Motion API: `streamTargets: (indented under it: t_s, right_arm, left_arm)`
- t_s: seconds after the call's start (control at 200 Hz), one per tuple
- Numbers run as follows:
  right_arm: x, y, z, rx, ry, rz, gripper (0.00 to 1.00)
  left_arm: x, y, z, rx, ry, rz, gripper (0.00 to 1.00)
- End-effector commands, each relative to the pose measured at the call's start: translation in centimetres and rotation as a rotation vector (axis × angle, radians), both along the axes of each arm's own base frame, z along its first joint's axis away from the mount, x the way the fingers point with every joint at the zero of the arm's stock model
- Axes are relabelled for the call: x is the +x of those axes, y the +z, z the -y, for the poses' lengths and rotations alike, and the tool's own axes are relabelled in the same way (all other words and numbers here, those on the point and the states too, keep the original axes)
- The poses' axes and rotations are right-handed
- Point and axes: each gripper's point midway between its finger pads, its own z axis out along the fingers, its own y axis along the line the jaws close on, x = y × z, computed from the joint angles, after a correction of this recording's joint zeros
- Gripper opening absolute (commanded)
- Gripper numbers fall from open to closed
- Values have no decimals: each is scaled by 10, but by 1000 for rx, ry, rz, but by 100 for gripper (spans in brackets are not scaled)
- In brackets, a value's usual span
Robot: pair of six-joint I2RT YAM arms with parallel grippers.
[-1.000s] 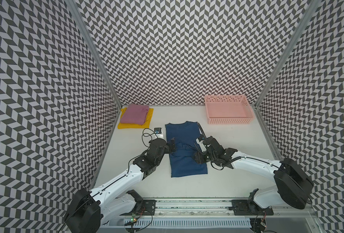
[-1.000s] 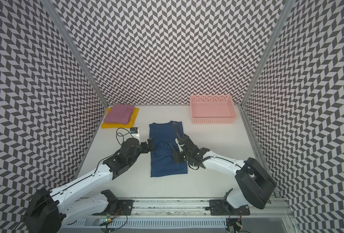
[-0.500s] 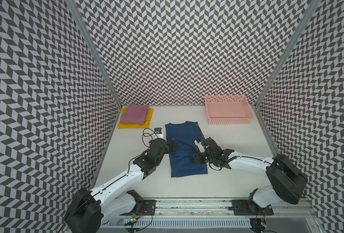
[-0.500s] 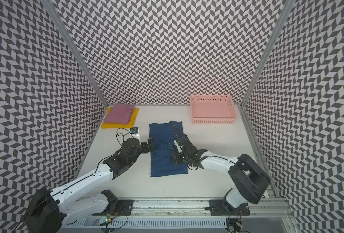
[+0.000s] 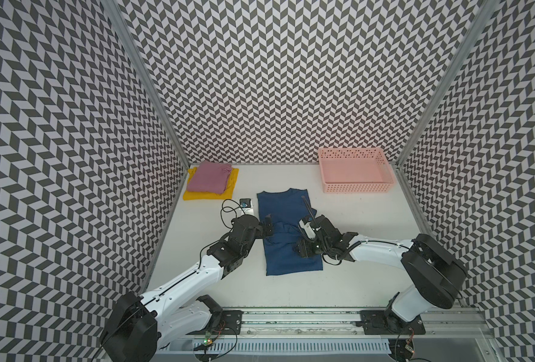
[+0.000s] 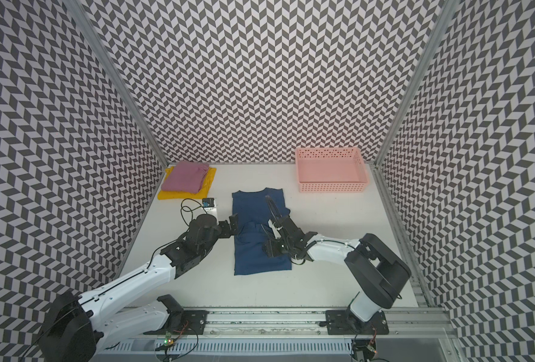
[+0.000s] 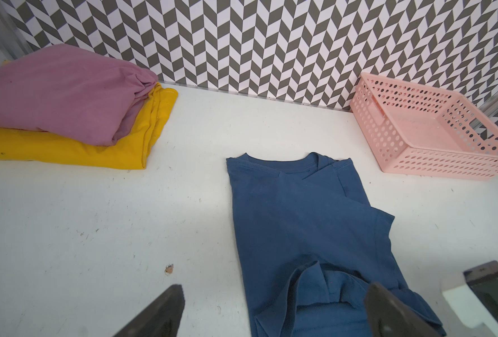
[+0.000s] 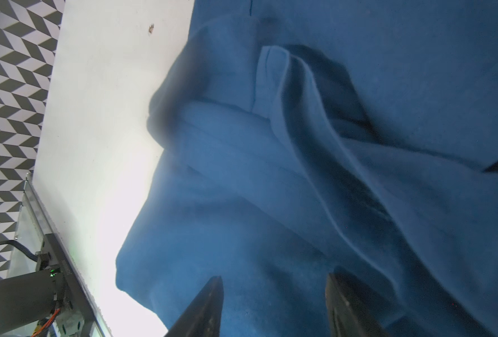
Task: Fold and stack t-shirts
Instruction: Smooth out the T-shirt at the center of the board.
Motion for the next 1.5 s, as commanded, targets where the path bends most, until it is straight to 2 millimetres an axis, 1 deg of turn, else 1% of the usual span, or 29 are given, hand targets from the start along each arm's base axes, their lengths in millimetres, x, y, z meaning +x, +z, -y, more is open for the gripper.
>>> streamTargets:
  t_s: [0.0, 0.08, 0.185, 0.401, 0.561, 0.651, 0.866, 0.936, 1.067, 1.142, 1.227, 1.302, 1.347, 1.427, 1.497]
  right_arm:
    - [8, 12, -13, 44, 15, 42, 58]
    - [11, 8, -14, 31, 14, 44, 58]
    - [18, 8, -18, 21, 18, 58, 57]
    - [35, 17, -26, 19, 24, 97, 57]
    - [49, 26, -24, 16, 8, 128, 57]
    - [57, 27, -21, 11, -1, 140, 57]
    - [87, 34, -13, 1, -35, 186, 57]
    - [98, 33, -10, -6, -42, 196, 57]
    - [117, 35, -11, -3, -47, 213, 56]
    - [128, 44, -13, 12, -64, 238, 55]
    - [139, 60, -15, 33, -74, 274, 55]
    - [141, 78, -17, 50, -61, 302, 55]
    - [138, 89, -17, 69, -56, 315, 55]
    - [125, 104, -18, 104, -28, 320, 56]
    - [108, 103, -18, 111, 1, 299, 57]
  left_arm:
    - [4, 17, -3, -10, 16, 33, 99]
    - [5, 16, -3, -8, 15, 30, 99]
    - [5, 16, -2, -5, 14, 26, 99]
    - [4, 17, -5, -2, 21, 28, 99]
    - [4, 16, -6, 0, 24, 26, 99]
    - [4, 15, -5, 1, 24, 24, 99]
    - [4, 15, -5, 4, 22, 21, 99]
    - [3, 14, -6, 5, 23, 19, 99]
    - [3, 14, -7, 5, 25, 19, 99]
    - [3, 15, -6, 3, 23, 20, 99]
    - [3, 15, -6, 6, 21, 17, 99]
    - [3, 16, -5, 5, 15, 16, 99]
    - [3, 16, -5, 2, 16, 18, 99]
    - [2, 16, -5, -1, 15, 19, 98]
    - [2, 16, -5, -2, 16, 21, 99]
